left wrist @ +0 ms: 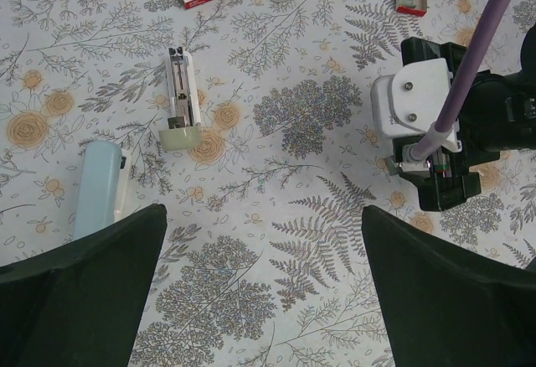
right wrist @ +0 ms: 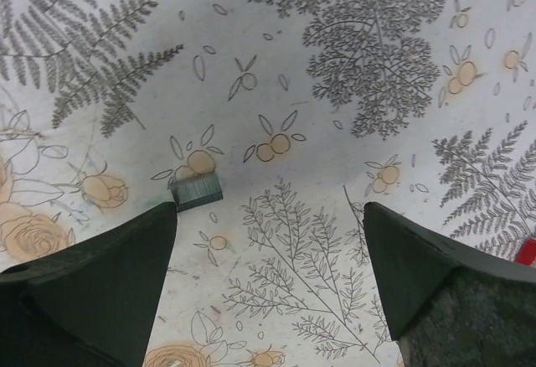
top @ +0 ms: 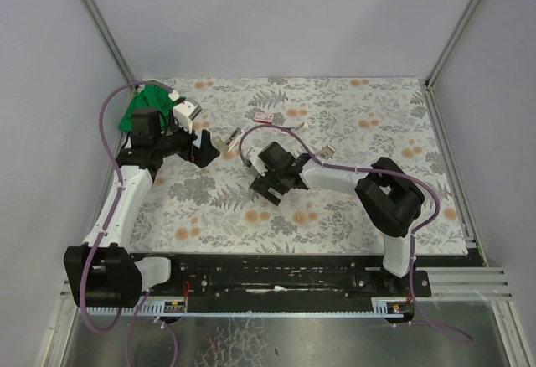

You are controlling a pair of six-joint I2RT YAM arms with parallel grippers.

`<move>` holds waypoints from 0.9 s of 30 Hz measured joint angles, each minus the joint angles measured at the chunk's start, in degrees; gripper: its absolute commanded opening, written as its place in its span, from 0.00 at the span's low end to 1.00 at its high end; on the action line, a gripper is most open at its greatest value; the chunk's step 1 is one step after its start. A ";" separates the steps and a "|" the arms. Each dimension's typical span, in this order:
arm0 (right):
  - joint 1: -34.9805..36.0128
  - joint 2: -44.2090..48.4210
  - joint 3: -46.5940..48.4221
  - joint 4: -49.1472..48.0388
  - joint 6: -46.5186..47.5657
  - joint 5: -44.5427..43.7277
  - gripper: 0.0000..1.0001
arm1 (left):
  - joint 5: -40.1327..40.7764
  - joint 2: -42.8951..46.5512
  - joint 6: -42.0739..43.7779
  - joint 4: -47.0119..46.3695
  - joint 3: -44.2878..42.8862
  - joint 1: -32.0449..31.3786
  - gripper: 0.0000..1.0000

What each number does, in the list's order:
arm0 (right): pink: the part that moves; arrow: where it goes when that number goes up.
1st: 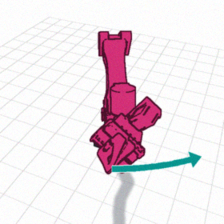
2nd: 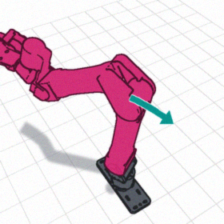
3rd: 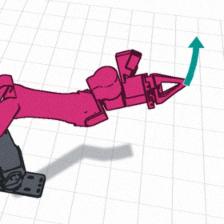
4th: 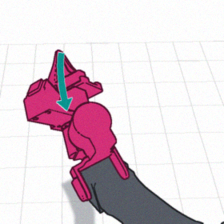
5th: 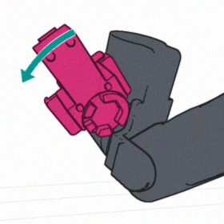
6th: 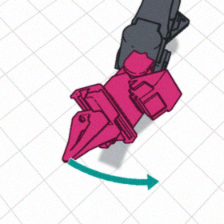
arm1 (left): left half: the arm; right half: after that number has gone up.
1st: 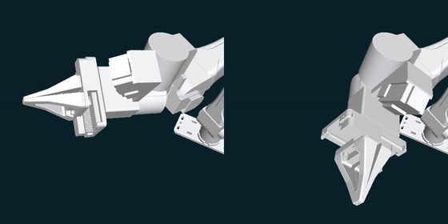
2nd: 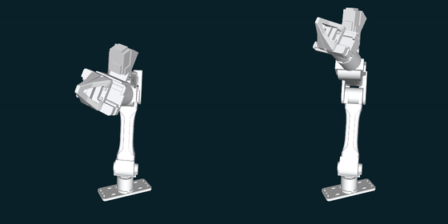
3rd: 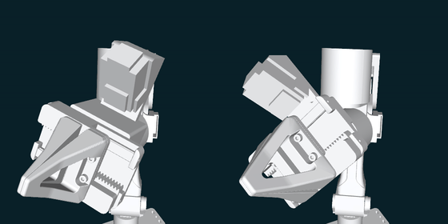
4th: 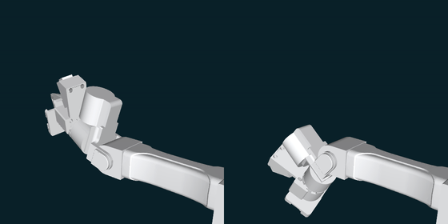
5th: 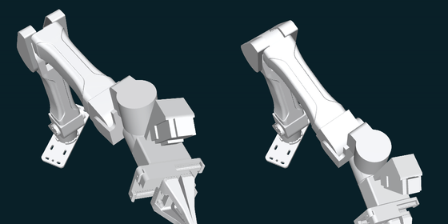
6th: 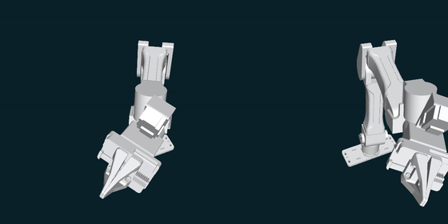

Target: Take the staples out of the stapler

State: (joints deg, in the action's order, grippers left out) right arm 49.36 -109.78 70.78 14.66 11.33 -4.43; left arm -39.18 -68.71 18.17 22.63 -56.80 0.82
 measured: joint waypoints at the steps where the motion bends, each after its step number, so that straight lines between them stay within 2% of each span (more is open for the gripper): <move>1: 0.02 -0.11 0.11 -0.31 0.00 -0.85 0.99 | 0.00 0.00 0.00 0.00 0.00 0.00 1.00; 12: -0.39 -0.59 0.22 -2.73 2.10 -9.53 0.99 | -0.04 0.00 -0.11 0.00 0.00 0.00 1.00; 21: -3.56 -1.97 2.12 -3.26 4.94 -7.48 0.99 | -0.15 0.85 -0.15 0.00 0.00 0.48 1.00; 27: -6.51 -1.46 3.21 -1.36 4.55 -3.65 0.89 | -0.68 0.90 -0.20 0.00 0.00 0.48 1.00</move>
State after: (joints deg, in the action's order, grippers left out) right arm 42.85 -111.24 74.00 13.30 15.88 -8.08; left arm -39.86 -67.81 17.98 22.63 -56.80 1.30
